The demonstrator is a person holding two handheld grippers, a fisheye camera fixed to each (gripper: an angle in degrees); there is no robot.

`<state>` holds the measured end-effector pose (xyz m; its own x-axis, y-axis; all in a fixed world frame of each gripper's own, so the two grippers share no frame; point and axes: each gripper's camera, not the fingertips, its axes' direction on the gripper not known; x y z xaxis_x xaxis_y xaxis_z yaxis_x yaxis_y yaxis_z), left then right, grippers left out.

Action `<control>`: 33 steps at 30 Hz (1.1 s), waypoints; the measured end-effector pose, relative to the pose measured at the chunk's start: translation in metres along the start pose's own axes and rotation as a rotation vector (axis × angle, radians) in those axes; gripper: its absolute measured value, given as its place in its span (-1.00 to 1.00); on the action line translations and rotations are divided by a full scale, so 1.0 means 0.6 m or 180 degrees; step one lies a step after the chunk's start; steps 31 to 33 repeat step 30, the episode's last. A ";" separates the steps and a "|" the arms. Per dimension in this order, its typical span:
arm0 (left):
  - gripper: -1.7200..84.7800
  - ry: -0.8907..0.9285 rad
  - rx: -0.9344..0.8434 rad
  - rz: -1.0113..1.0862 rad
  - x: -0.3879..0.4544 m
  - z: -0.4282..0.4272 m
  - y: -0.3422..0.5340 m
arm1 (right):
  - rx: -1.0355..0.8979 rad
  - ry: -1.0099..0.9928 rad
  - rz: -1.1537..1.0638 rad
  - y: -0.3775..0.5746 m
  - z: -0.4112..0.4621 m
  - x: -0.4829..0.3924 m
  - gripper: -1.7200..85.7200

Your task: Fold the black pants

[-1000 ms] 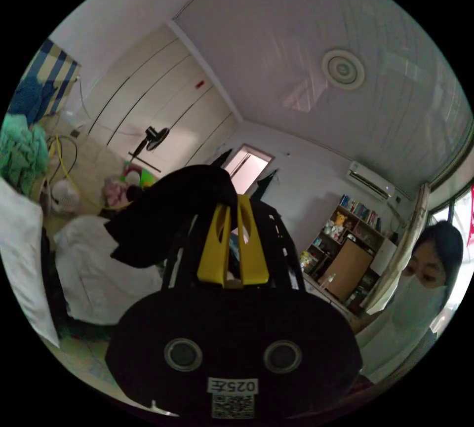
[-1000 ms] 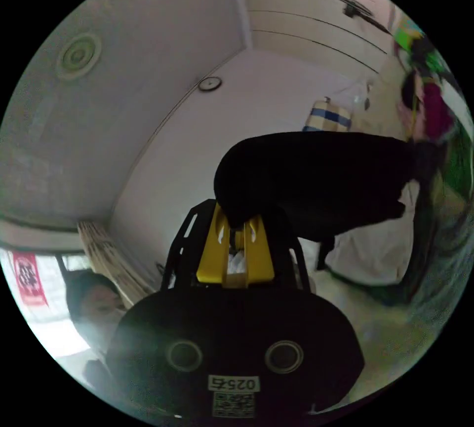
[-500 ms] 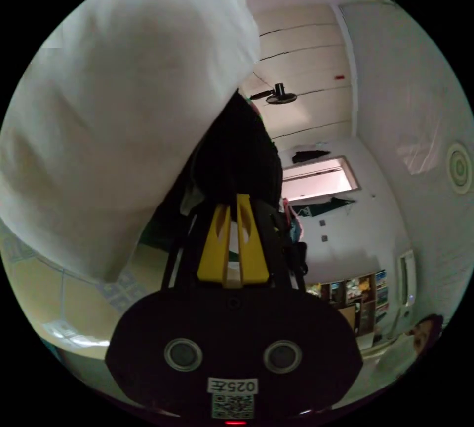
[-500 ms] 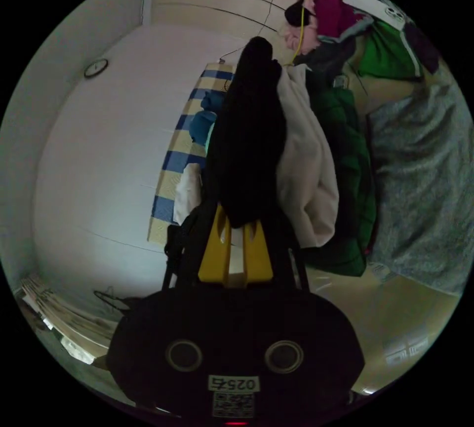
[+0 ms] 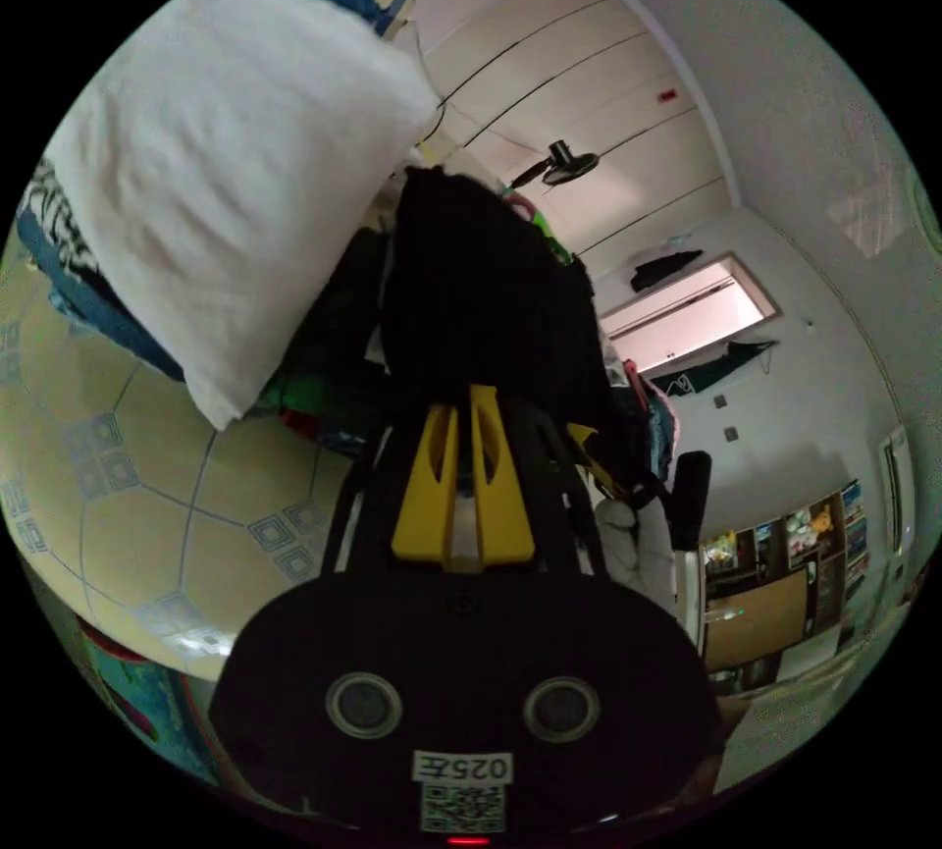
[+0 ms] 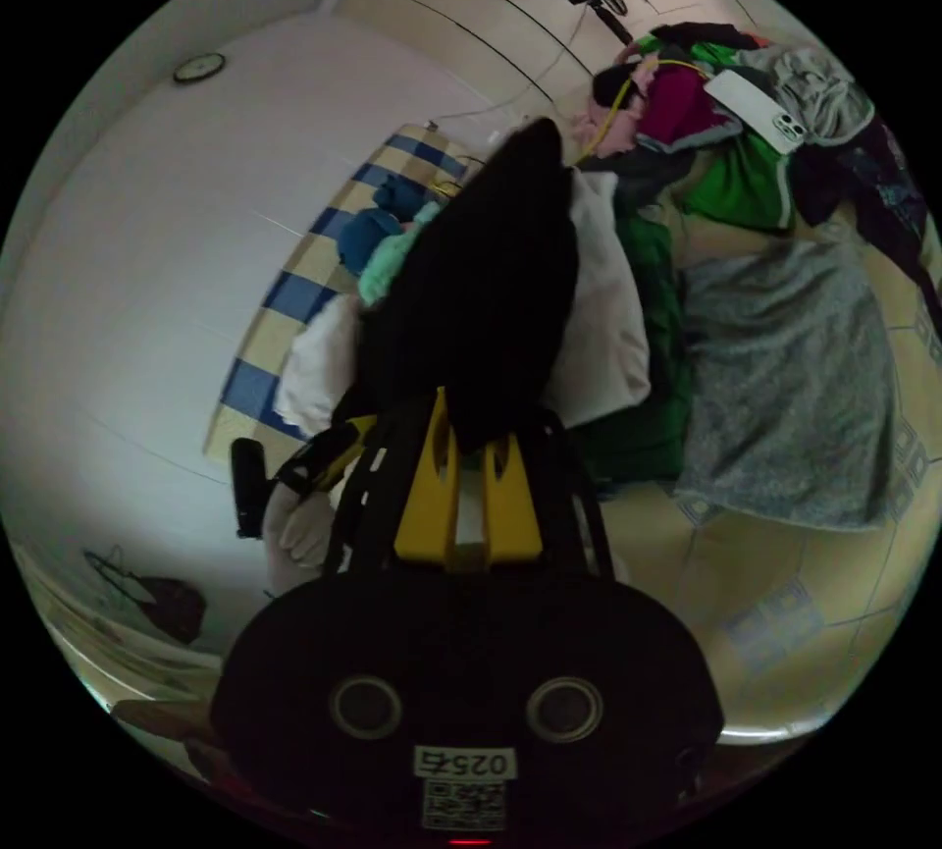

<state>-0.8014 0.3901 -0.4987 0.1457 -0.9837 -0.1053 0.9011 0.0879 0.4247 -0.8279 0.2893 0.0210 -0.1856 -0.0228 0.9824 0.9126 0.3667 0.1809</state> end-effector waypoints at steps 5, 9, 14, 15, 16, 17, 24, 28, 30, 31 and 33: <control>-0.95 0.0035 0.0226 0.0108 -0.014 0.004 0.045 | -0.0040 -0.0509 -0.0089 0.020 -0.008 0.007 -0.87; -0.89 -0.0691 0.0861 0.0584 0.039 -0.021 0.181 | 0.0030 -0.0003 -0.0508 0.088 -0.091 -0.013 -0.79; -0.91 -0.0881 0.1139 0.1599 0.200 0.042 0.342 | 0.0913 0.1087 -0.1114 0.219 -0.259 -0.063 -0.72; -0.91 -0.0638 0.1061 0.1788 0.243 0.082 0.363 | 0.1181 0.1346 -0.1157 0.237 -0.300 -0.070 -0.72; -0.91 -0.0485 0.1034 0.1854 0.263 0.105 0.372 | 0.1335 0.1477 -0.1157 0.243 -0.319 -0.073 -0.73; -0.90 -0.0133 0.1002 0.1988 0.301 0.156 0.386 | 0.1657 0.1673 -0.1176 0.247 -0.359 -0.075 -0.72; -0.78 0.1376 0.0175 0.2446 0.557 0.545 0.416 | 0.1965 0.2145 -0.0830 0.061 -0.623 0.022 -0.73; -0.74 0.1382 -0.0069 0.2786 0.693 0.735 0.432 | 0.1452 0.2672 -0.0507 -0.072 -0.714 0.143 -0.74; -0.72 0.1309 -0.0225 0.3033 0.774 0.864 0.437 | 0.1143 0.2740 -0.0176 -0.129 -0.771 0.251 -0.70; -0.72 0.1309 -0.0225 0.3033 0.774 0.864 0.437 | 0.1143 0.2740 -0.0176 -0.129 -0.771 0.251 -0.70; -0.72 0.1309 -0.0225 0.3033 0.774 0.864 0.437 | 0.1143 0.2740 -0.0176 -0.129 -0.771 0.251 -0.70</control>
